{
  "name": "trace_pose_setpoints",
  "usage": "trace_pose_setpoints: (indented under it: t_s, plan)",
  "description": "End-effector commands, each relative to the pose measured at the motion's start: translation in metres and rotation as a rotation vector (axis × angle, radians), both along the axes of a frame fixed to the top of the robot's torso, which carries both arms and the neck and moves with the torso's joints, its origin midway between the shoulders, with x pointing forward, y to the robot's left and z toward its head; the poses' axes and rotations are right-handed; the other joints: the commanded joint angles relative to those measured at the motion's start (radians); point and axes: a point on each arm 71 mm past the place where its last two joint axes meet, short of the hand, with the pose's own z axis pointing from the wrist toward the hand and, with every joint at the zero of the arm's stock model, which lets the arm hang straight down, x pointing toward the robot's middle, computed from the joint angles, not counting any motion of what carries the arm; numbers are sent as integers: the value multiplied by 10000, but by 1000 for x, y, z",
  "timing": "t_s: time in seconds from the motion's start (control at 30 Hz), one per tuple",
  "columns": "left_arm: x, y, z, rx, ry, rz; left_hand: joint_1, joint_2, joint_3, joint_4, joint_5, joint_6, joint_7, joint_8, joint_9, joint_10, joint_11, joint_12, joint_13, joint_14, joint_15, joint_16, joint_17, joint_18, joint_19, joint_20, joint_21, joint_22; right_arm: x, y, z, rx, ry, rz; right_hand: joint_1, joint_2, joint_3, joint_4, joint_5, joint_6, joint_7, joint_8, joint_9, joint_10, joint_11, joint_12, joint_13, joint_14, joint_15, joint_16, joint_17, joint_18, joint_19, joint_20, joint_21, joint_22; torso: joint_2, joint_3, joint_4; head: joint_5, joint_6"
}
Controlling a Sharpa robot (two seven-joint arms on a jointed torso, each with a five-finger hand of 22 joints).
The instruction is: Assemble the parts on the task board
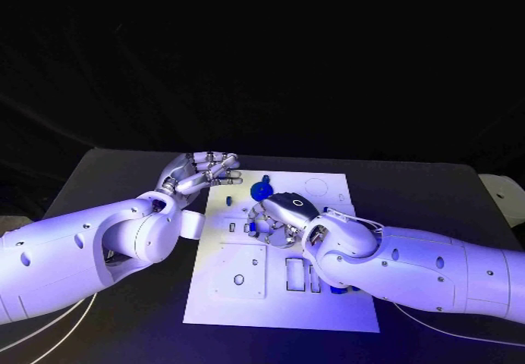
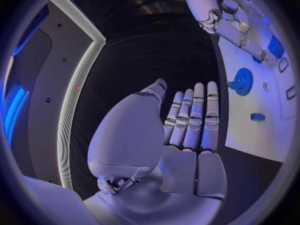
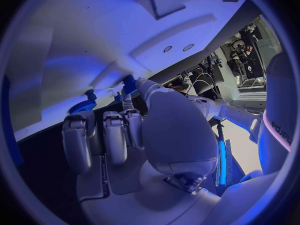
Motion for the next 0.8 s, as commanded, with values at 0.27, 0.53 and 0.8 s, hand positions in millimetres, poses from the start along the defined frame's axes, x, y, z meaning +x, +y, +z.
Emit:
trace_pose_setpoints:
  t_s: [0.27, 0.53, 0.8]
  plan:
    - [-1, -2, 1, -129, -69, -163, -119, -2, -12, 44, 29, -91, 153, -33, -14, 6, 60, -44, -8, 15, 23, -38, 15, 60, 77, -2, -51, -16, 2, -1, -4, -532, -211, -129, -25, -121, -47, -14, -32, 98, -93, 296, 268, 83, -54, -43, 1465, 1026, -77, 44, 2561, -145, 1046, -94, 45, 2627, -5, -5, 8, -10, 9]
    - [-1, -1, 1, -126, -62, -163, -138, 0, -18, 58, 29, -96, 155, -38, -16, -3, 63, -45, -8, 15, 26, -46, 21, 60, 77, 0, -57, -16, 3, -3, -5, -661, -282, -235, -40, -135, -54, -9, -35, 96, -92, 300, 271, 84, -54, -42, 1467, 1026, -77, 44, 2561, -145, 1046, -94, 45, 2627, -3, -4, 0, -40, 4]
    - [-1, -1, 1, -123, -58, -161, -138, 0, -18, 58, 29, -96, 155, -38, -16, -3, 63, -45, -8, 15, 26, -46, 21, 60, 77, 0, -57, -16, 3, -5, -7, -901, -163, -221, -139, -246, -110, 19, -59, 74, -84, 320, 282, 71, -49, -68, 1451, 1021, -73, 35, 2540, -145, 1046, -93, 45, 2627, 2, -2, 3, -47, -5]
